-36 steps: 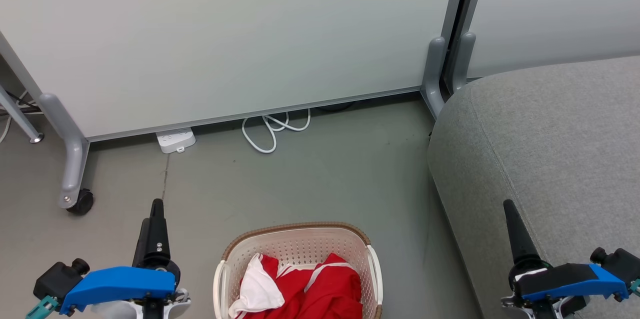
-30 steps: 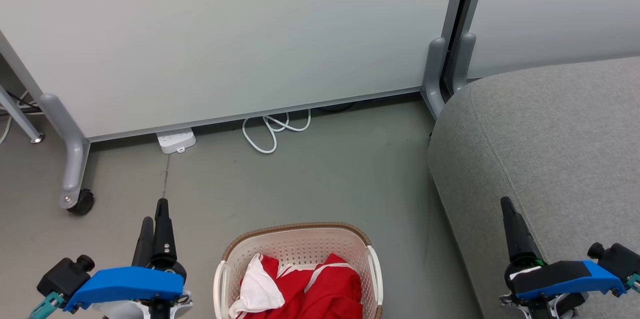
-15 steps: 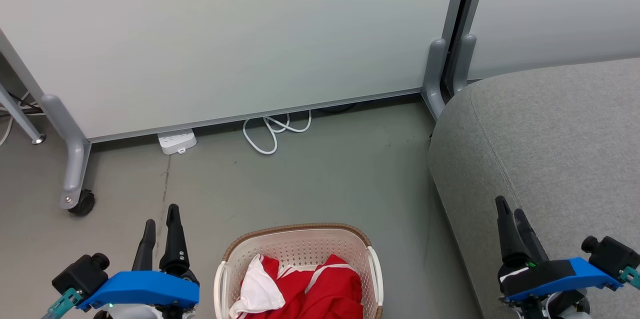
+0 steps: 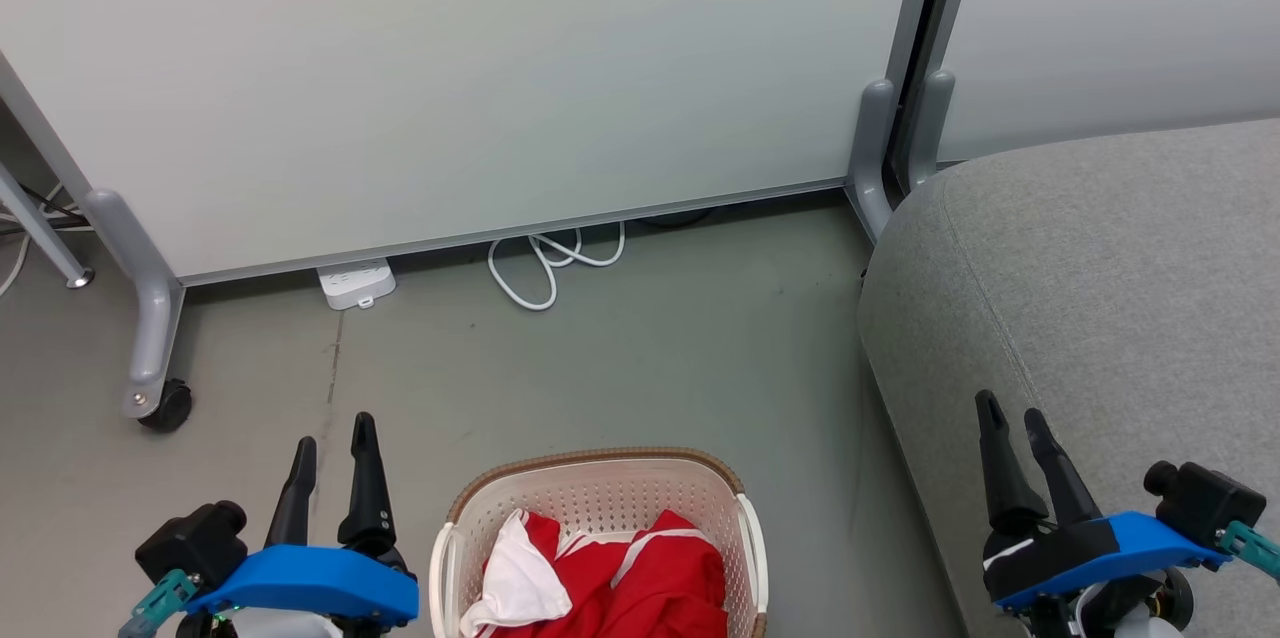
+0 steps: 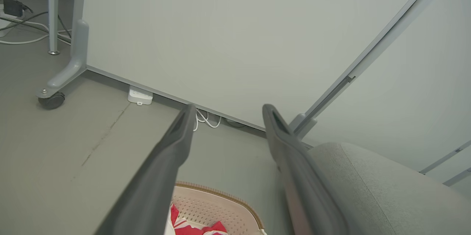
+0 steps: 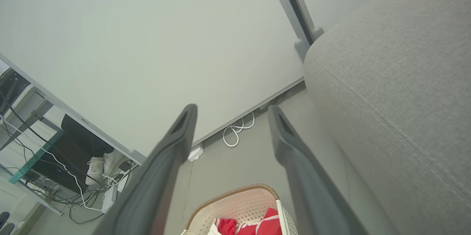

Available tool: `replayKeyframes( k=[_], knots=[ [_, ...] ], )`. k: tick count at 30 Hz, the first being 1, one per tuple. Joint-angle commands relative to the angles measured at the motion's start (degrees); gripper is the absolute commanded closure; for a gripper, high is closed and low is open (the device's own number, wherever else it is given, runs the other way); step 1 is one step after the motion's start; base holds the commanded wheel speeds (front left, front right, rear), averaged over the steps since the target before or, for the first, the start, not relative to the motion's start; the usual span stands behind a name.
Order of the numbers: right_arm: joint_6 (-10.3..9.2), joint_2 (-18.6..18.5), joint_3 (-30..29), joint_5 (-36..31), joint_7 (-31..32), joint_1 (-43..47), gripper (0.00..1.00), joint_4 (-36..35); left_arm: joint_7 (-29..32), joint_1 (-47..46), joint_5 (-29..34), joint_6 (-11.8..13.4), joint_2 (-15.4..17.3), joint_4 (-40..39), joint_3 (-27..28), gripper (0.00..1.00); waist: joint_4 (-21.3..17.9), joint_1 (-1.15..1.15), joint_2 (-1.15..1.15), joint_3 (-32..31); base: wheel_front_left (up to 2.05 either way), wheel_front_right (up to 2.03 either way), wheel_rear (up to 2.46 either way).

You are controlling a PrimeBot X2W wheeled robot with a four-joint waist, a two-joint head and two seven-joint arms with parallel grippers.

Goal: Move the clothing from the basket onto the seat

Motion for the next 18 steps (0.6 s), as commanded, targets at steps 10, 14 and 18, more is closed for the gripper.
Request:
replayKeyframes(
  k=[10, 14, 18],
  knots=[
    [0.11, -0.53, 0.46, -6.93, -1.09, -1.22, 0.0, -0.73, -2.02, -1.43, 6.58, -0.51, 0.4, 1.36, -1.07, 0.0, 0.11, 0.0, 0.0, -0.06, 0.0, 0.0, 0.0],
    [0.12, -0.55, 0.67, -8.96, -1.44, -1.39, 0.0, -0.56, -2.57, -1.67, 8.45, -0.67, 0.41, 1.83, -1.36, 0.0, 0.12, 0.0, 0.0, -0.08, 0.0, 0.0, 0.0],
    [0.12, -0.56, 0.74, -10.48, -1.77, -1.38, 0.0, -0.32, -2.92, -1.8, 9.89, -0.79, 0.4, 2.26, -1.53, 0.0, 0.09, 0.0, 0.0, -0.12, 0.0, 0.0, 0.0]
  ],
)
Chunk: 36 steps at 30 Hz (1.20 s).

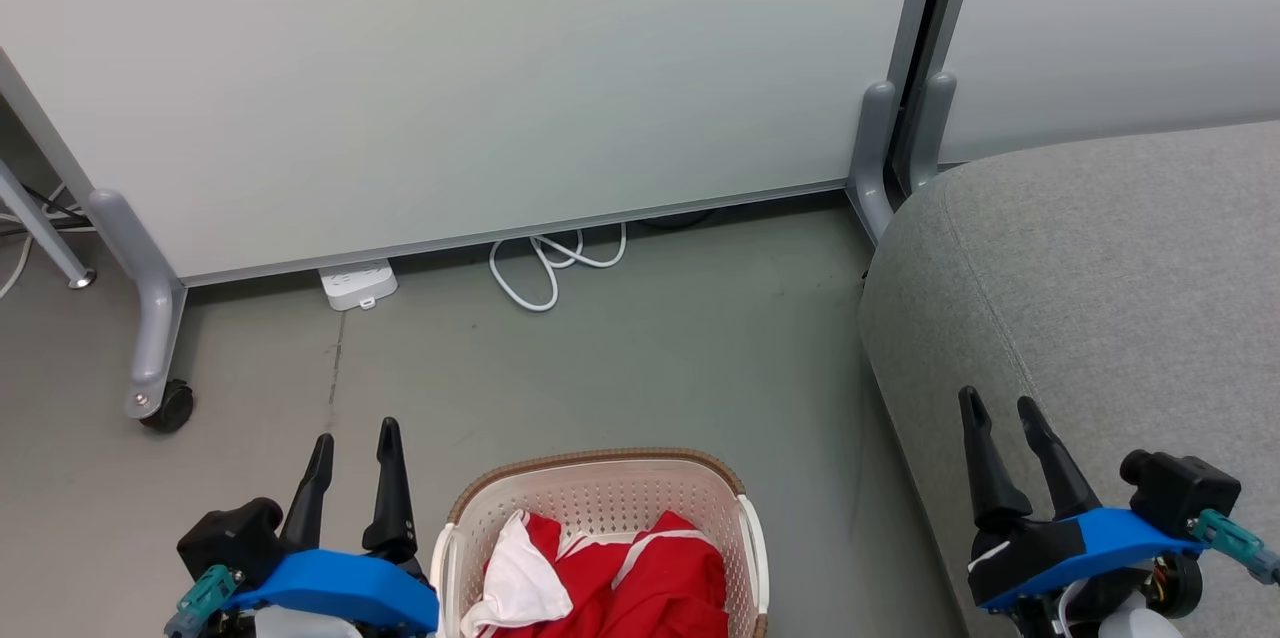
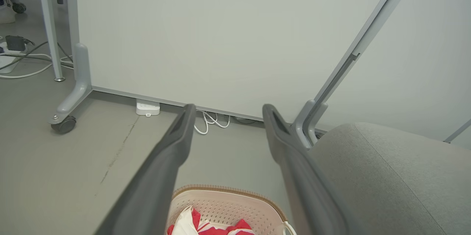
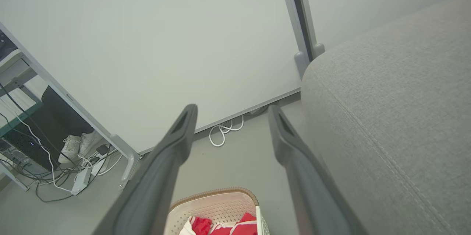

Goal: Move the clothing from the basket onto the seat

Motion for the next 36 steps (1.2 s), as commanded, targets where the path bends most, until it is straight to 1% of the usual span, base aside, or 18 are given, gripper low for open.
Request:
replayKeyframes(
  k=[1, 23, 36],
  knots=[
    [0.11, -0.49, 0.13, -1.35, -0.57, -0.87, 0.0, -0.18, -0.61, -1.24, 1.25, -0.26, 0.32, -0.08, -0.18, 0.0, -0.02, 0.0, 0.0, -0.02, 0.0, 0.0, 0.0],
    [0.14, -0.55, 0.46, -10.75, -2.68, -1.19, 0.0, 0.68, -3.18, -1.22, 10.42, 0.06, 0.32, 0.09, -1.2, 0.0, 0.42, 0.0, 0.0, -0.28, 0.0, 0.0, 0.0],
    [0.14, -0.59, 0.62, -15.34, -4.01, -1.43, 0.0, 1.39, -4.45, -1.35, 13.46, 0.1, 0.32, 0.92, -1.61, 0.0, 0.43, 0.0, 0.0, -0.22, 0.0, 0.0, 0.0]
  ],
)
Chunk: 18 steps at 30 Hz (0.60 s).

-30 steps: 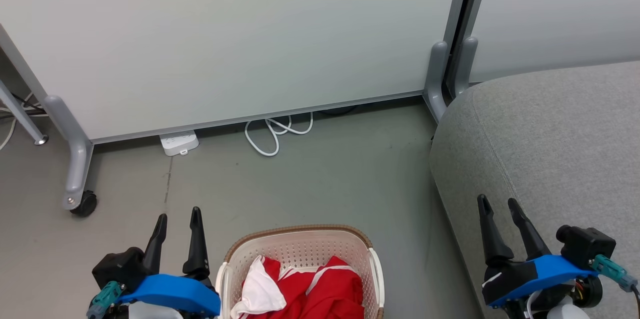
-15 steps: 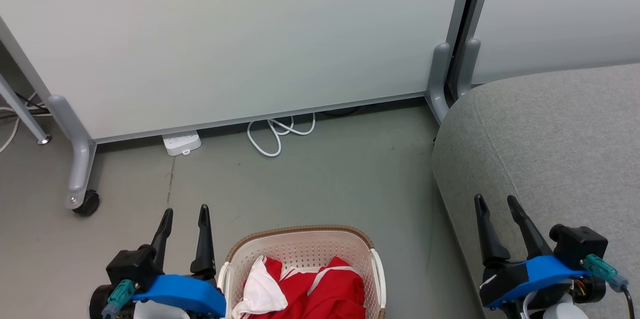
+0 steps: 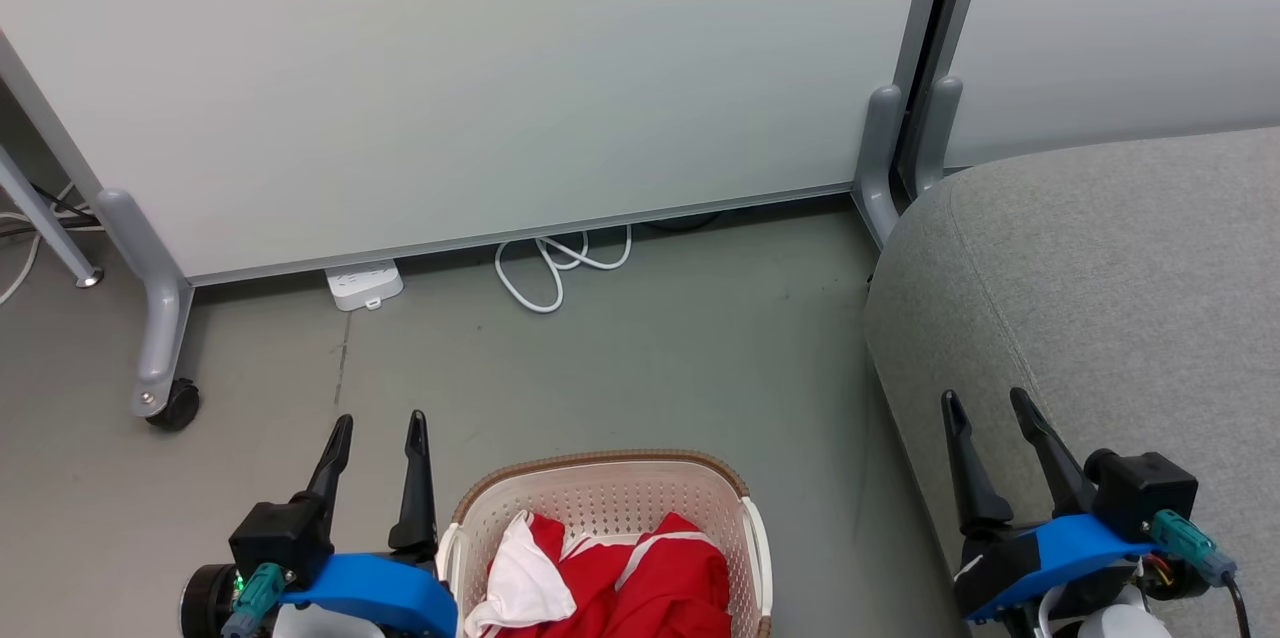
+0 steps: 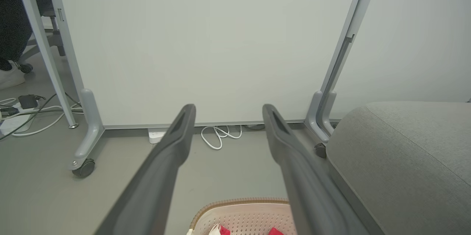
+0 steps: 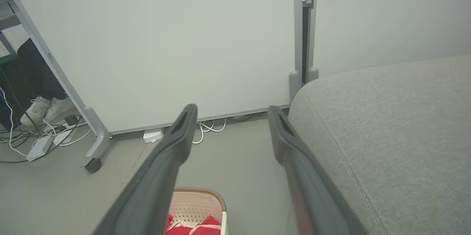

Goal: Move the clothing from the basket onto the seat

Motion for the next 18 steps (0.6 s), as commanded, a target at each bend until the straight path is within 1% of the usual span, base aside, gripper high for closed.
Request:
replayKeyframes(
  k=[1, 15, 18],
  knots=[
    [0.12, -0.39, 0.13, -1.12, -0.53, -0.76, 0.0, 0.19, -0.48, -0.76, 1.01, 0.07, 0.18, 0.2, -0.08, 0.0, 0.01, 0.0, 0.0, 0.0, 0.0, 0.0, 0.0],
    [0.12, -0.38, 0.32, -0.21, -0.72, -0.85, 0.0, 0.41, -0.46, -0.94, 0.27, 0.14, 0.17, 0.37, -0.16, 0.0, 0.02, 0.0, 0.0, 0.45, 0.0, 0.0, 0.0],
    [0.12, -0.37, 0.79, -0.08, -0.61, -1.38, 0.0, -0.06, -0.44, -1.01, -0.05, 0.1, 0.16, 0.64, -0.17, 0.0, -0.4, 0.0, 0.0, 1.4, 0.0, 0.0, 0.0]
  ],
)
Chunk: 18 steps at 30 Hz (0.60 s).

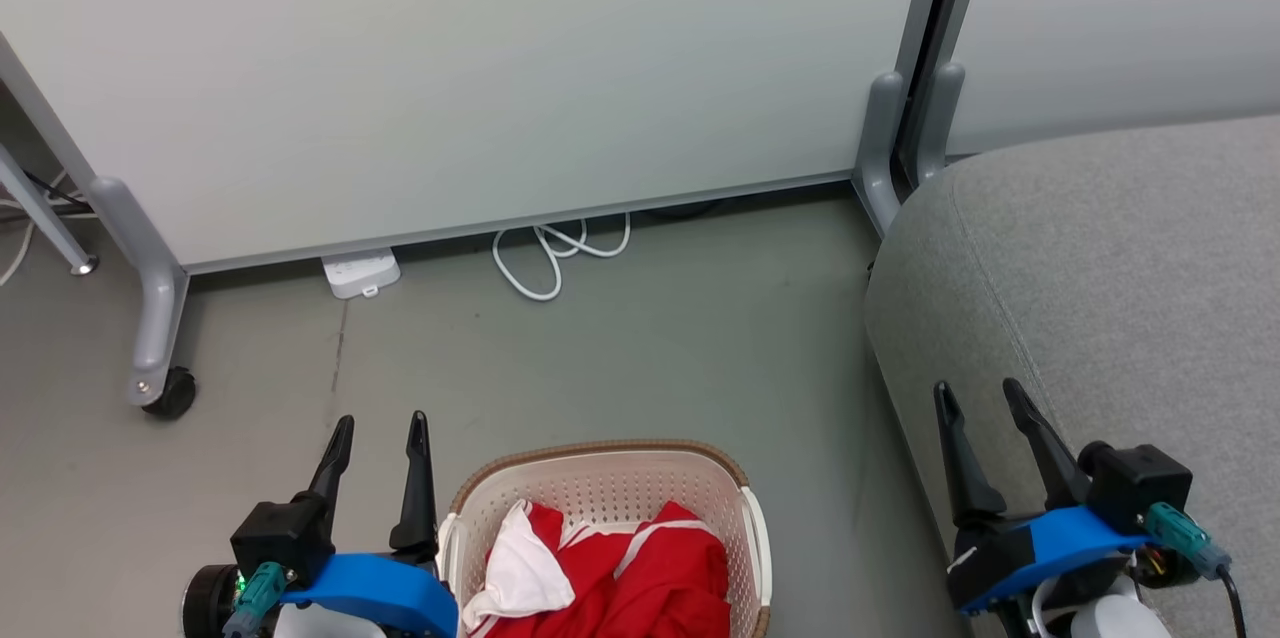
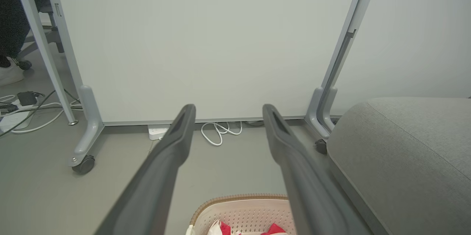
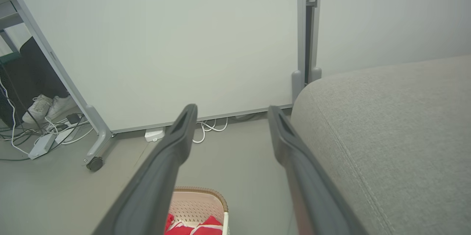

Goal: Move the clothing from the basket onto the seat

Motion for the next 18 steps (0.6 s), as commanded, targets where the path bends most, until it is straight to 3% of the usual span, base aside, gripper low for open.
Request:
replayKeyframes(
  k=[1, 7, 18],
  knots=[
    [0.12, -0.34, 0.46, 0.12, -0.07, -1.18, 0.0, -0.52, -0.23, -0.9, -0.31, 0.04, 0.14, 0.48, -0.09, 0.0, -0.55, 0.0, 0.0, 1.15, 0.0, 0.0, 0.0],
    [0.08, -0.33, 2.96, 0.12, 0.06, -4.67, 0.0, -2.46, -0.09, -3.71, 0.77, -0.45, 1.39, 3.14, -1.59, 0.0, -3.7, 0.0, 0.0, 7.71, 0.0, 0.0, 0.0],
    [0.08, -0.25, 9.88, 2.41, -1.63, -16.86, 0.0, -7.09, 2.97, -14.8, 2.11, -1.12, 7.09, 9.05, -2.9, 0.0, -13.59, 0.0, 0.0, 28.07, 0.0, 0.0, 0.0]
  ],
)
